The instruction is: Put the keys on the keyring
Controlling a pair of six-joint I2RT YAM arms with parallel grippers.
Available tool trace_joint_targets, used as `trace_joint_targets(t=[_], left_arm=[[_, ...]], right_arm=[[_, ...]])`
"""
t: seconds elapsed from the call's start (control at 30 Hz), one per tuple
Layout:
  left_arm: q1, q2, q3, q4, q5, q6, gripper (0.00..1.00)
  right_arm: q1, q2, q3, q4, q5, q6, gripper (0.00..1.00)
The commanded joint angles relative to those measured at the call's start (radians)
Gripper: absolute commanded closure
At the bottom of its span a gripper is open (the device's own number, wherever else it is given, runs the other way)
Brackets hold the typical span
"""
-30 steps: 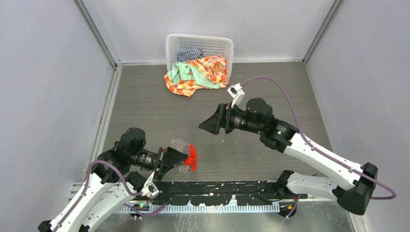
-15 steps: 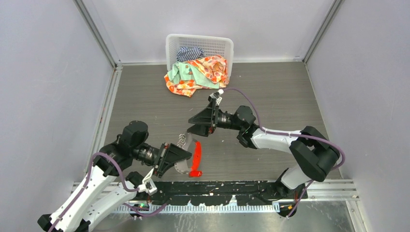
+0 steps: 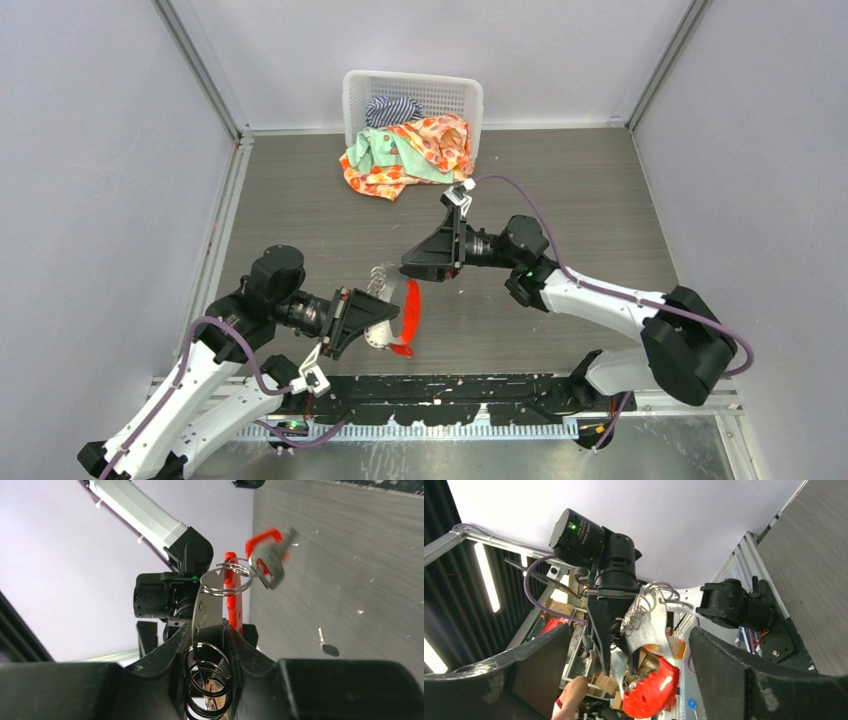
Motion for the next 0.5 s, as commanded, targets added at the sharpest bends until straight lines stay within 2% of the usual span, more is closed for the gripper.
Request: trace_joint_targets(t=[0.0, 0.1, 0.17, 0.2, 0.3, 0.47], left_arm=[[-0.002, 0.001, 0.059, 0.112, 0.002, 0.534, 1.00], [-0.002, -0.003, 0.059, 0.109, -0.004, 0.531, 1.00], [-0.002, -0.005, 0.056, 0.111, -0.011, 0.532, 1.00], [-0.003, -0.006, 0.054, 0.114, -0.017, 0.531, 1.00], [-0.002, -0.009, 0.048, 0.117, -0.029, 0.530, 1.00], [-0.003, -0.010, 0.043, 0.136, -0.052, 0.510, 1.00]], right_arm=[[-0.025, -0.024, 0.032, -0.053, -0.038, -0.034, 0.14], [-0.024, 0.013, 0.000, 0.113, -0.054, 0.089, 0.39], [-0.026, 0.045, -0.005, 0.222, -0.058, 0.164, 0.61], [-0.025, 0.067, -0.005, 0.269, -0.057, 0.201, 0.67], [-0.023, 0.095, -0.003, 0.342, -0.058, 0.259, 0.68], [-0.012, 0.082, 0.016, 0.340, -0.076, 0.256, 0.66]])
